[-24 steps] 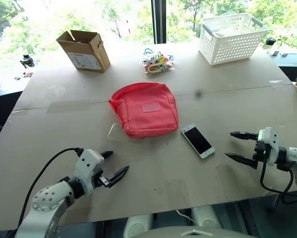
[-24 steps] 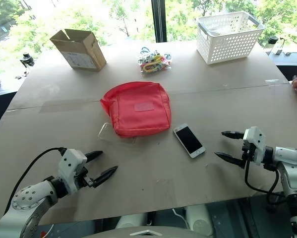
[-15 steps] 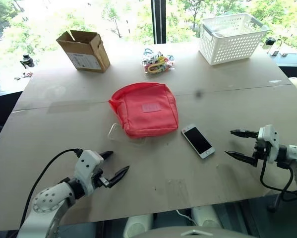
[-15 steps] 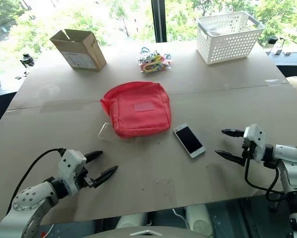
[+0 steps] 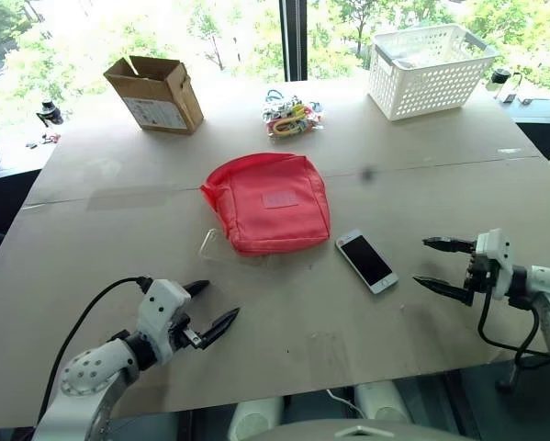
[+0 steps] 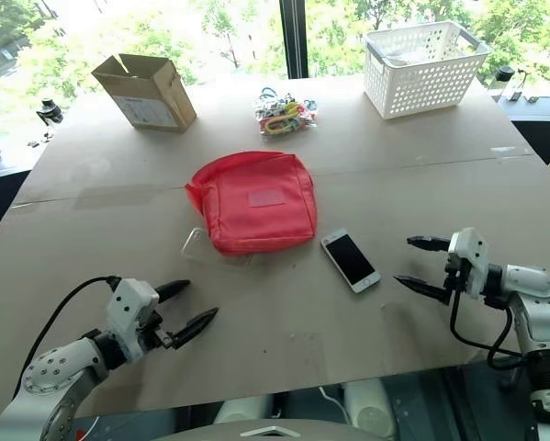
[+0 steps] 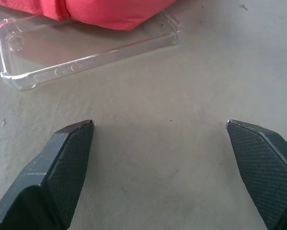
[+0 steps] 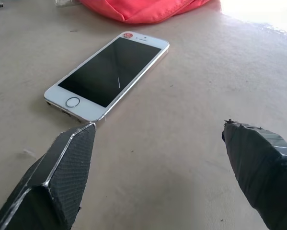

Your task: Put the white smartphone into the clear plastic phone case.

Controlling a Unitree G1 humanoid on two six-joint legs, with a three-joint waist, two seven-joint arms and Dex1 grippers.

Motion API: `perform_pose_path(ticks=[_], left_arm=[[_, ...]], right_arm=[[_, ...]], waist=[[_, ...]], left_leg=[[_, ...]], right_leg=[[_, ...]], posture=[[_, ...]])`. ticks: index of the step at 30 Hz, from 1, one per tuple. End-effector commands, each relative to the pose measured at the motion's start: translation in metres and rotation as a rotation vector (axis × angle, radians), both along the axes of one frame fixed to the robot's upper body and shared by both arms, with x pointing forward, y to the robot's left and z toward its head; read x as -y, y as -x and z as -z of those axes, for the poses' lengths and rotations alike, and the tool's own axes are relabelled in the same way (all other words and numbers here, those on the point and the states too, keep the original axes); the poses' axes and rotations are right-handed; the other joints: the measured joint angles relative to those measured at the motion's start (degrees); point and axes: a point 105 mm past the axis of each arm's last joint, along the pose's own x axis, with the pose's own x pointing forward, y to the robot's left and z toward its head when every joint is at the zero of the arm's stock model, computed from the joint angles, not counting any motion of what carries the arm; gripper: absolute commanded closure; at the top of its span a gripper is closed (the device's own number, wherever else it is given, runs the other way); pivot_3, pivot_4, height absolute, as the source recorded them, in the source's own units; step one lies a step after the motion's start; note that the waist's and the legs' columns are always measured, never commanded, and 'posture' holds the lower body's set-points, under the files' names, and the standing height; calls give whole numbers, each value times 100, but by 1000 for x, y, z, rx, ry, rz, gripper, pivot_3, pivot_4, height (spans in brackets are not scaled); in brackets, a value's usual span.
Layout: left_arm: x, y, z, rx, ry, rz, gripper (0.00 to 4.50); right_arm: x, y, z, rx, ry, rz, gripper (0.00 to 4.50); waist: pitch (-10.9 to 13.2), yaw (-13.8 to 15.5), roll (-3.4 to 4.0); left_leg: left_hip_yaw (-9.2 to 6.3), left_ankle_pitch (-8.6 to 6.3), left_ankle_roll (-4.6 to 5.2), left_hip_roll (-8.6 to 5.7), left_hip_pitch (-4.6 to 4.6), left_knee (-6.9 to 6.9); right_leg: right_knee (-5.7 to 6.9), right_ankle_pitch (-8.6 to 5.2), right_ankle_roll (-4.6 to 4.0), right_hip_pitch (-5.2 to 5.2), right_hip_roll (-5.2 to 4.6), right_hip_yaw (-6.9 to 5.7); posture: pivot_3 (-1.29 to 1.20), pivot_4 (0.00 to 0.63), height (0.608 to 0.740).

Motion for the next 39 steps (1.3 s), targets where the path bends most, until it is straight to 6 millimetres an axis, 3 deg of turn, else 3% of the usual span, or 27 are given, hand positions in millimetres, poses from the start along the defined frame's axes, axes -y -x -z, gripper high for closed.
perform_pose_path(ticks=[1, 5, 9, 15, 19, 22, 25, 29, 32, 33, 34, 39], left_arm=[[0, 4, -4, 9, 25, 9, 0], [1, 4, -13, 36, 48, 14, 0], [7, 9, -29, 54, 123, 39, 0], [13, 22, -44, 55, 185, 58, 0], [14, 28, -51, 64, 193, 43, 0], [13, 30, -54, 71, 191, 25, 0], [13, 32, -55, 78, 197, 9, 0], [14, 33, -55, 84, 214, -5, 0], [17, 29, -59, 106, 236, -4, 0], [17, 27, -62, 120, 246, -4, 0], [18, 23, -69, 149, 263, -3, 0], [16, 11, -86, 224, 296, -18, 0]], right_arm=[[-18, -2, -16, 63, -20, -68, 55], [-52, -3, -28, 106, -62, -159, 55], [-114, -7, -38, 188, -80, -262, 55], [-191, -38, -28, 301, 105, -274, 55], [-222, -54, -29, 328, 172, -280, 55], [-231, -61, -28, 327, 202, -267, 55], [-234, -58, -27, 312, 200, -293, 830], [-232, -54, -27, 305, 197, -306, 2957], [-232, -52, -27, 302, 191, -310, 3660], [-232, -52, -27, 301, 186, -311, 4218], [-231, -52, -28, 300, 180, -308, 4446], [-227, -54, -31, 287, 162, -288, 4446]], waist=[[0, -7, 0], [0, -27, 0], [5, -37, -8], [12, -30, -12], [12, -17, -17], [12, -15, -17], [12, -17, -18], [12, -35, -17], [12, -39, -17], [12, -38, -17], [11, -34, -18], [11, -39, -18]], left_leg=[[-1, 0, 0, 0, 0, 0], [-9, 0, 0, 3, 1, 0], [-18, 0, 0, 9, 0, 0], [-18, 0, -2, 14, -6, -1], [-24, 0, -4, 11, -14, -1], [-25, 0, -4, 9, -24, -3], [-28, 0, -4, 4, -34, -3], [-29, 0, -4, 3, -35, -3], [-28, 0, -4, 2, -33, -3], [-28, 0, -4, 2, -34, -3], [-28, 0, -4, 2, -33, -3], [-32, 0, -4, 1, -34, -3]], right_leg=[[0, 0, 0, 0, 0, -1], [1, 0, 0, 0, 2, 1], [1, 0, 0, -1, 5, -1], [0, 1, -2, -10, 9, -3], [-1, 2, -4, -14, 8, -9], [-1, 2, -5, -25, 6, -9], [-1, 2, -5, -33, 2, -11], [1, 2, -5, -35, 2, -12], [2, 2, -5, -35, 5, -11], [2, 2, -5, -35, 5, -12], [2, 2, -5, -35, 5, -12], [4, 3, -5, -34, 4, -14]], posture=[[0, 150, 740], [0, 150, 740], [0, 150, 740], [0, 150, 740], [0, 150, 740], [0, 150, 740], [0, 150, 740], [0, 150, 740], [0, 150, 740], [0, 150, 740], [0, 150, 740], [0, 150, 740]])
